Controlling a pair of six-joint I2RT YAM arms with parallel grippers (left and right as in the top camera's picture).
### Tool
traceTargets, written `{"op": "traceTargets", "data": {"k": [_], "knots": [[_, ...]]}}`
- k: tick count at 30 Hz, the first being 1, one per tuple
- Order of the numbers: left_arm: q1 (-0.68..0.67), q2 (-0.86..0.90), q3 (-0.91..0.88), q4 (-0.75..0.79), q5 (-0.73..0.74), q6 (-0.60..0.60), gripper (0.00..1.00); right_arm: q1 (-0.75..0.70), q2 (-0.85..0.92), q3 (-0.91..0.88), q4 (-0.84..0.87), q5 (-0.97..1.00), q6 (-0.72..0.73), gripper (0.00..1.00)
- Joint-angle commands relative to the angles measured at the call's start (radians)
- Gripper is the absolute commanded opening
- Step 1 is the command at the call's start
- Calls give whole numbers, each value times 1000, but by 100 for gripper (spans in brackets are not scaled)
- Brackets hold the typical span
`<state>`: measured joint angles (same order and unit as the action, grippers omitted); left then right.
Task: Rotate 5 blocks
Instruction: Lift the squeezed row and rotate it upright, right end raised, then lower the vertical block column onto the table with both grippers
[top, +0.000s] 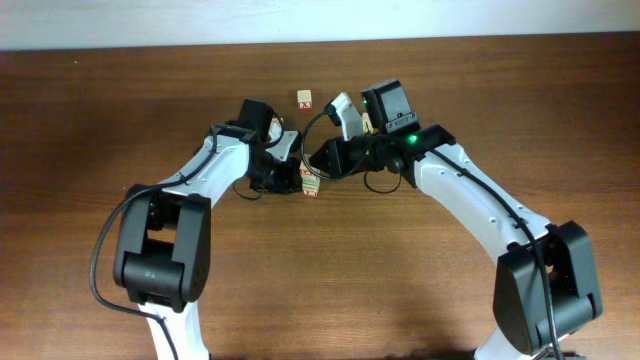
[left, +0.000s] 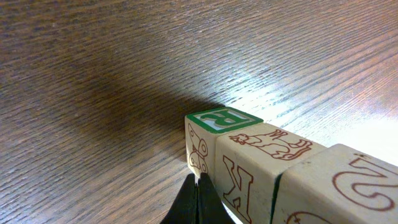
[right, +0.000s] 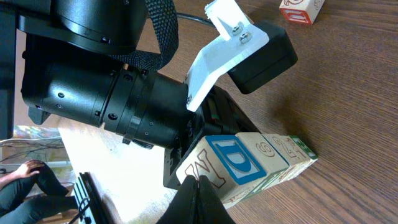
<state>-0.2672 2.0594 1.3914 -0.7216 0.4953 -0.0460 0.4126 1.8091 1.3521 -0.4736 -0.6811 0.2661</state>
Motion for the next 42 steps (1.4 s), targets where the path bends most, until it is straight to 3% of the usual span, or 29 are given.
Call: {"op": "traceTargets", "data": {"k": [1, 15, 22, 32, 42], "knots": [[-25, 6, 3, 3, 80, 9, 0, 13, 48, -37, -39, 92, 5, 4], [-24, 6, 3, 67, -126, -75, 0, 12, 48, -37, -74, 249, 13, 4], [32, 0, 41, 37, -126, -92, 0, 13, 48, -37, -73, 252, 24, 4], [126, -38, 337, -130, -126, -66, 0, 13, 47, 18, -123, 230, 0, 4], [126, -41, 342, -132, -126, -66, 0, 29, 47, 65, -142, 230, -23, 4]]}}
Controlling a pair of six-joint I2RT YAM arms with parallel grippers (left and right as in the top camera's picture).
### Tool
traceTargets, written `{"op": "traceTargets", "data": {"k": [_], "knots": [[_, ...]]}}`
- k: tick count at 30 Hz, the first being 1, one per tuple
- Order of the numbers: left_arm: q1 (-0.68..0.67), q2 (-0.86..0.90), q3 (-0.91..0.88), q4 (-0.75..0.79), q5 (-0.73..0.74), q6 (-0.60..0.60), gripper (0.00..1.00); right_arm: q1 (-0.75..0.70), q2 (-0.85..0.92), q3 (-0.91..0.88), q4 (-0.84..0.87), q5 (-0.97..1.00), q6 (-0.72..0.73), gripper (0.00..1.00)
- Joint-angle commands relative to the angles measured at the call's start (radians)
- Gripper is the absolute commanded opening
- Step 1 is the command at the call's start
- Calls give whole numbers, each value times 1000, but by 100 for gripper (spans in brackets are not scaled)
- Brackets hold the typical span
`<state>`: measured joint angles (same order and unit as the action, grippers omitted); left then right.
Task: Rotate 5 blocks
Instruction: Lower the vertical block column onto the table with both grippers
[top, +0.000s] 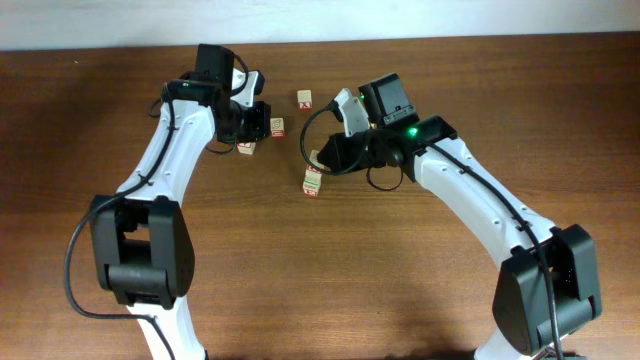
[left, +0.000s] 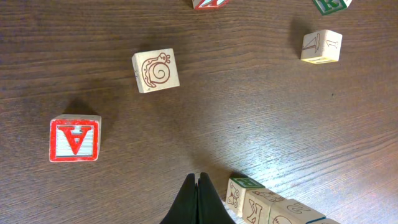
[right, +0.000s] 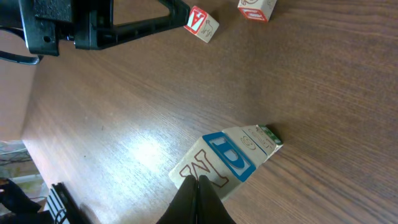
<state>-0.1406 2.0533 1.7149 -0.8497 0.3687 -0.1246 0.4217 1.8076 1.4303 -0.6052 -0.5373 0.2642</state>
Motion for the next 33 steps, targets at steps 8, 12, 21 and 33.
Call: {"op": "traceTargets", "data": {"k": [8, 12, 21, 33], "knots": [[0, -35, 19, -5, 0, 13, 0, 44, 49, -13, 0, 108, -21, 4], [0, -35, 19, -5, 0, 13, 0, 44, 49, -11, -1, 104, -23, 4], [0, -35, 19, -6, 0, 13, 0, 45, 49, 15, -20, 101, -24, 4], [0, -35, 19, -9, 0, 13, 0, 45, 45, 56, -32, 100, -24, 4]]}}
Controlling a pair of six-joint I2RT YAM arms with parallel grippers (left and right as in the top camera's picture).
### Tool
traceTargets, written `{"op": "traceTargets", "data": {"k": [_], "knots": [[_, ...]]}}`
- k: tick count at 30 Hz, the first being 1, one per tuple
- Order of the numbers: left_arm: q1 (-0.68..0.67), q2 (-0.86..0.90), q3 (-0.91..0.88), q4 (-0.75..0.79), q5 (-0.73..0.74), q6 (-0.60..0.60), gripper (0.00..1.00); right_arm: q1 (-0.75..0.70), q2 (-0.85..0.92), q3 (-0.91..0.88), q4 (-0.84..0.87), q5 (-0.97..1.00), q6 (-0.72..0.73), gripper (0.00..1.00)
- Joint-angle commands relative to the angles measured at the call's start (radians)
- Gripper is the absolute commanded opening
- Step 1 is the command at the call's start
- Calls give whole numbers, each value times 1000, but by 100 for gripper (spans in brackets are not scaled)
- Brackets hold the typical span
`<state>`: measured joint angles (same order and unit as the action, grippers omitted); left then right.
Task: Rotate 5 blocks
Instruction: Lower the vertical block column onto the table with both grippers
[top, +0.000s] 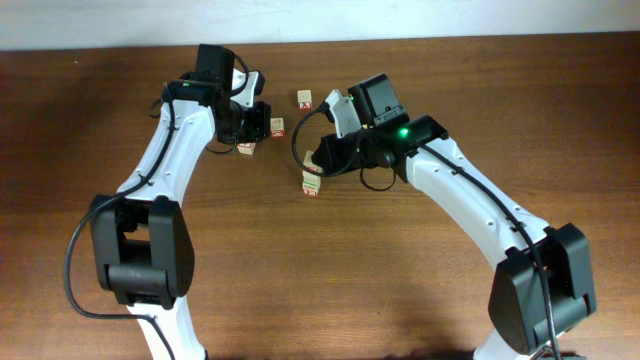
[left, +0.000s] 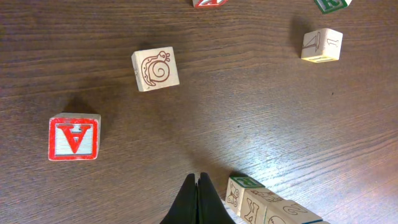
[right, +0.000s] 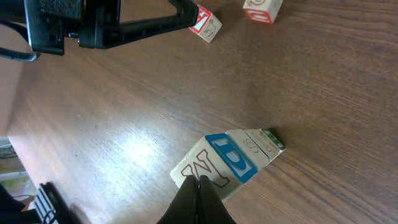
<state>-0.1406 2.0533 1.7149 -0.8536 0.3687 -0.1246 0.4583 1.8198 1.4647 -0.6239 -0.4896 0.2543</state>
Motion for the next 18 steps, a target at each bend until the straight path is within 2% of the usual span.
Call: {"op": "traceTargets", "data": {"k": [1, 18], "knots": [[0, -35, 19, -5, 0, 13, 0, 8, 33, 31, -19, 49, -14, 4], [0, -35, 19, -5, 0, 13, 0, 26, 32, 58, -40, 58, -14, 4]]}}
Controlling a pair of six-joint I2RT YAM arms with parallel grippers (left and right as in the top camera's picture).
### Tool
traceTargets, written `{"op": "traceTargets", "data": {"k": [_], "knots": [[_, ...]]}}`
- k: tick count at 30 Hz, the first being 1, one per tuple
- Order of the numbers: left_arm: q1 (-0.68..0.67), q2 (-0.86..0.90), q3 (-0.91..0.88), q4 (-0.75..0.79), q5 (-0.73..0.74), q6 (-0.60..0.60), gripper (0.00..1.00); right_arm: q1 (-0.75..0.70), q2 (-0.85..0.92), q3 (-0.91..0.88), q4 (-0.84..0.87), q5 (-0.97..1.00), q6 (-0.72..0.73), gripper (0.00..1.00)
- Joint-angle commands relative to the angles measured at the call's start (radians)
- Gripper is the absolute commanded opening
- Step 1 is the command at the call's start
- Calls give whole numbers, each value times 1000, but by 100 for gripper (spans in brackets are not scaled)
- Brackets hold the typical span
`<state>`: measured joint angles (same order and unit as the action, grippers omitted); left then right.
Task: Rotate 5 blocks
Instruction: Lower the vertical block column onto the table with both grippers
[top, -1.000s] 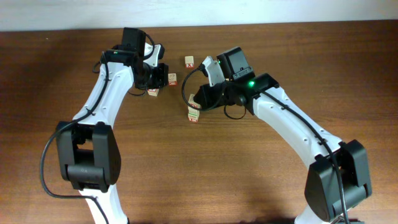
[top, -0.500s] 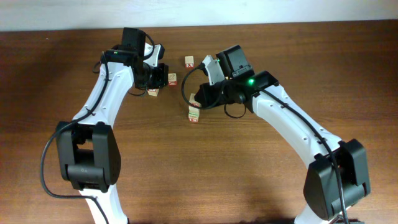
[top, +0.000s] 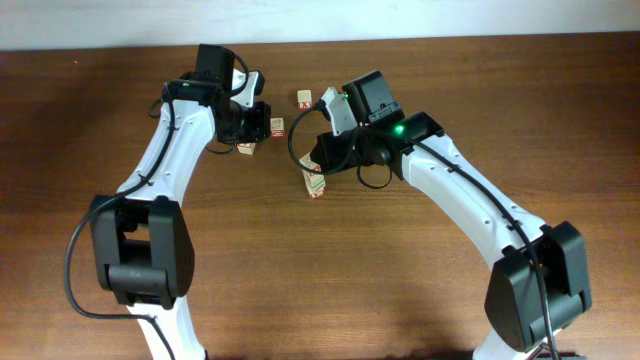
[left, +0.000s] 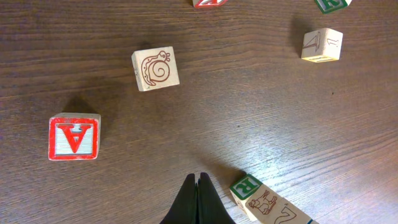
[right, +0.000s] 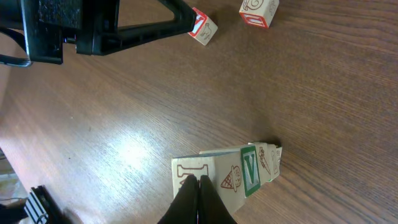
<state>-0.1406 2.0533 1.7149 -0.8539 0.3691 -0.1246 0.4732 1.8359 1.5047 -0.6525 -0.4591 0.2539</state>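
Observation:
A row of several wooden letter blocks (top: 313, 181) lies mid-table. In the right wrist view the row (right: 239, 174) shows an I, an ice-cream cone and a green V on top. My right gripper (right: 200, 181) is shut, its tips against the I block at the row's near end. In the left wrist view the far end of the row (left: 261, 198) shows a green R. My left gripper (left: 199, 180) is shut and empty, hanging above bare wood left of that end. In the overhead view the left gripper (top: 262, 126) is up-left of the row.
Loose blocks lie around the left gripper: a snail block (left: 155, 69), a red A block (left: 73, 137), a pale block (left: 321, 45), and two cut off by the top edge. A red X block (top: 304, 98) sits further back.
The row has rolled about its length: its top faces read N and D before, now I, cone and V. Its R end sits further right in the left wrist view. The left arm stayed put.
Both shut grippers first pressed at the two ends of the row, left at the R end, right at the N end. Then the left gripper stood back up-left among loose blocks, where it has stayed. The right stayed at the row, which now shows new faces.

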Motion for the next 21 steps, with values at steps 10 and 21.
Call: {"op": "traceTargets", "data": {"k": [10, 21], "knots": [[0, -35, 19, -5, 0, 13, 0, 9, 16, 18, -67, 105, -5, 4], [0, -35, 19, -4, 0, 13, 0, 10, 16, 43, -67, 101, -5, 4]]}}
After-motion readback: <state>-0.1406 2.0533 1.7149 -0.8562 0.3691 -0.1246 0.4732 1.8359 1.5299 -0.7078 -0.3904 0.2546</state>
